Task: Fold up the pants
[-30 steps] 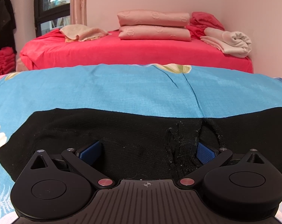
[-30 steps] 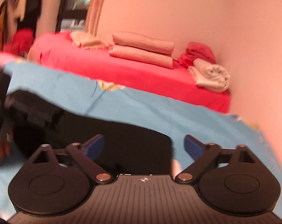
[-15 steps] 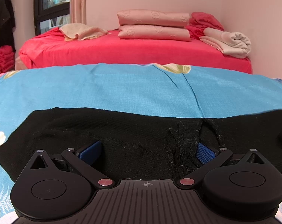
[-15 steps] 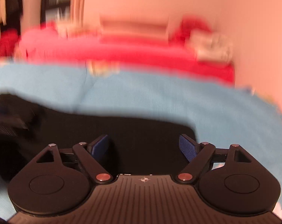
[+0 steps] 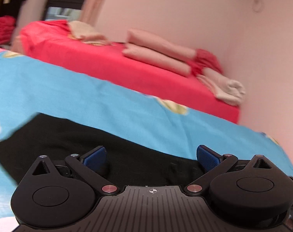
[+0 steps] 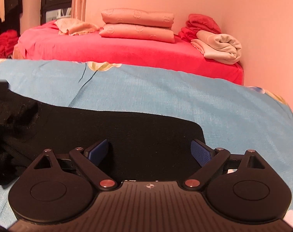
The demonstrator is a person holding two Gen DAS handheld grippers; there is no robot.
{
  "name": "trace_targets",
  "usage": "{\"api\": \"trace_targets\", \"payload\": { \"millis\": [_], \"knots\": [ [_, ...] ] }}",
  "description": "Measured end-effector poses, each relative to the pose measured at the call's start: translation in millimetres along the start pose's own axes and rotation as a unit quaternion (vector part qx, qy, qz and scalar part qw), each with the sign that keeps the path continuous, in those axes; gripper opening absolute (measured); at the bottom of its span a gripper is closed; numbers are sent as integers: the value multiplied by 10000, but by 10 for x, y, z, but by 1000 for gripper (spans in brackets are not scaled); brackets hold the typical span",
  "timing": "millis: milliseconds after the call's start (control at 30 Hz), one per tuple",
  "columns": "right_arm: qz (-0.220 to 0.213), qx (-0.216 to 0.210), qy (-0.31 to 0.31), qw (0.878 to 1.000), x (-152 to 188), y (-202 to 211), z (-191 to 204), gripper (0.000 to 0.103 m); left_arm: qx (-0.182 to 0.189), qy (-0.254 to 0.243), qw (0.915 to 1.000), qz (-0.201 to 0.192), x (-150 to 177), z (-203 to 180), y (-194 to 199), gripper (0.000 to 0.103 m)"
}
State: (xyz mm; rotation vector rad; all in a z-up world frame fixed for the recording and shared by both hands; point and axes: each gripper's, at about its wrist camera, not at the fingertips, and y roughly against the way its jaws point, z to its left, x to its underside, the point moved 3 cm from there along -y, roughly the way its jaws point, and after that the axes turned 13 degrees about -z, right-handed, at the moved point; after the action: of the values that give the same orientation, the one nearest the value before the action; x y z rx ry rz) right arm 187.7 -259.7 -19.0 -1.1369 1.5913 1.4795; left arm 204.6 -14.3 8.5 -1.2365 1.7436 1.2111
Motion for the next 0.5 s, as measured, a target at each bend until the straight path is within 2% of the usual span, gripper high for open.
{"api": "trace_targets", "payload": {
  "millis": [67,167,267,367,433,500],
  "knots": [
    [-21,-47,178,9998,-59,56,41,92,-393,8,9992,116,-59,144,123,103],
    [-231,-281,320,9988,-176,182,135,92,-791,68,9965,274,-70,444,376,103],
    [-499,-642,333,9961,-307,333,348,92,-1048,376,9931,378,-54,794,575,103],
    [-568,-1483,361,9866,-429,427,708,91,-945,944,9877,808,-3,1115,594,103],
    [-315,-2280,-9,9731,-540,353,923,85,-720,1449,9811,1059,66,1276,536,103],
    [49,-2931,-268,9557,-696,202,1135,84,-546,1670,9794,998,81,1355,520,103]
  ]
}}
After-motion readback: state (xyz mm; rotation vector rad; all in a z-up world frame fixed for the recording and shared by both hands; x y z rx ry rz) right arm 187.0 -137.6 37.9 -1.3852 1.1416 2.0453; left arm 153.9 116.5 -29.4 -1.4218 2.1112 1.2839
